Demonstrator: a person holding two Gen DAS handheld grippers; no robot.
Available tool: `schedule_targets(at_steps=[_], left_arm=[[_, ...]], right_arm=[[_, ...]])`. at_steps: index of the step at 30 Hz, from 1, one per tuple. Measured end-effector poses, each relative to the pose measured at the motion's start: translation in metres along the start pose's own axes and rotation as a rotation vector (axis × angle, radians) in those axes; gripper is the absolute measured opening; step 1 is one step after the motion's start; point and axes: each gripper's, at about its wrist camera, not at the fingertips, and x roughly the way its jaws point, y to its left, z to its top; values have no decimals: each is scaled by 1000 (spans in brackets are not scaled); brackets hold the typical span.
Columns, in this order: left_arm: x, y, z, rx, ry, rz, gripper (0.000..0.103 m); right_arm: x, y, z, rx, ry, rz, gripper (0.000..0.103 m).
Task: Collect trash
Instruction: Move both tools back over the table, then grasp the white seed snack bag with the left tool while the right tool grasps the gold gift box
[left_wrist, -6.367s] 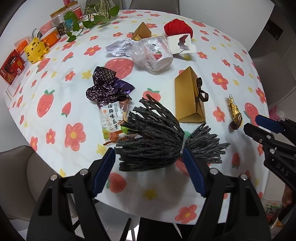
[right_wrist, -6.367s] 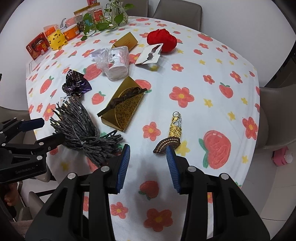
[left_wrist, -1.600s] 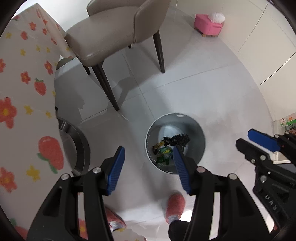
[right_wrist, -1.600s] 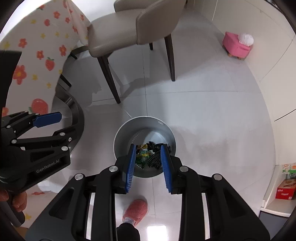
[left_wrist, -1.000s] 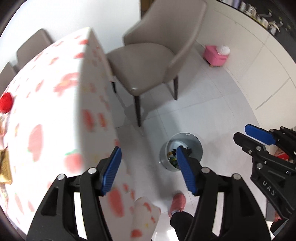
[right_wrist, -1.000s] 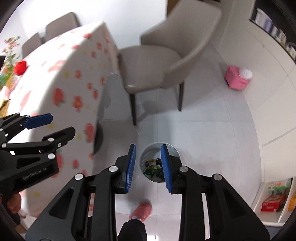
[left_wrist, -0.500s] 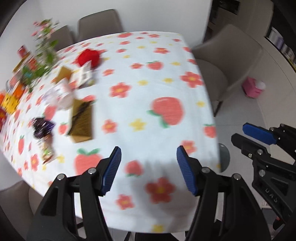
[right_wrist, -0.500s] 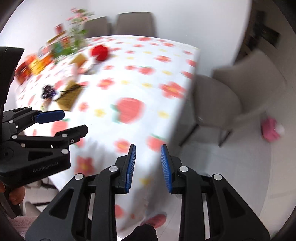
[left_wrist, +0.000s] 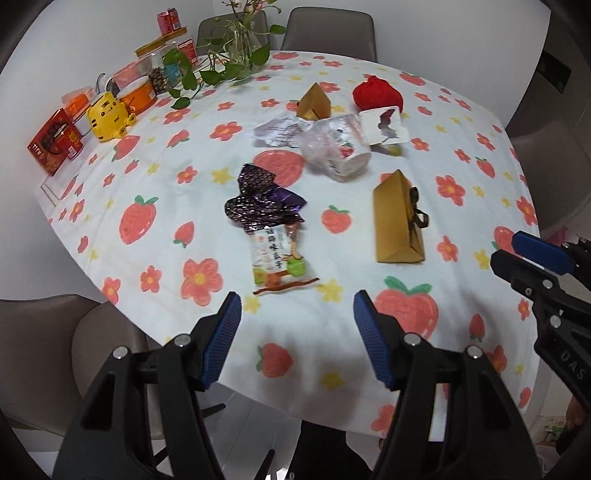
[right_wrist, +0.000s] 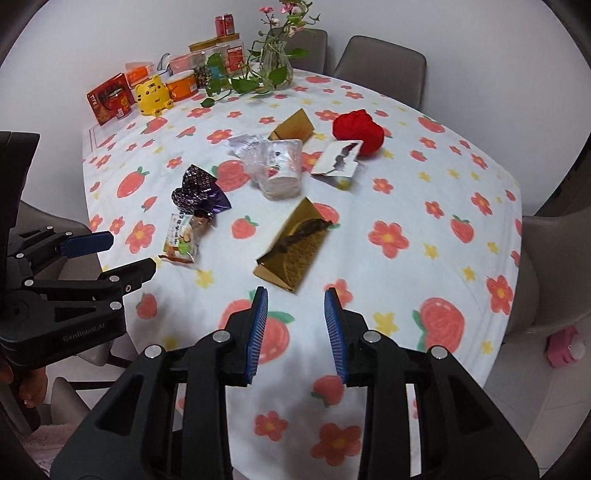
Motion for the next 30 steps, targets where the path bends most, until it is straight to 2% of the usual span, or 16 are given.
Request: schedule_targets(at_steps=[6, 10, 21, 27, 30], left_arm=[[19, 20, 15, 25, 14, -26, 64], [37, 23, 21, 20, 32, -48, 64], [113, 24, 24, -10, 147, -61, 64], [121, 16, 26, 17, 134, -42, 64], [120, 15, 27, 22, 124, -40, 63]], right_arm=[[26, 20, 23, 29, 14, -28, 33], [48, 17, 30, 71, 32, -55, 49], [124, 2, 23, 132, 149, -72, 49], [137, 4, 22, 92, 151, -97, 56], [144, 2, 21, 93, 168, -81, 58]])
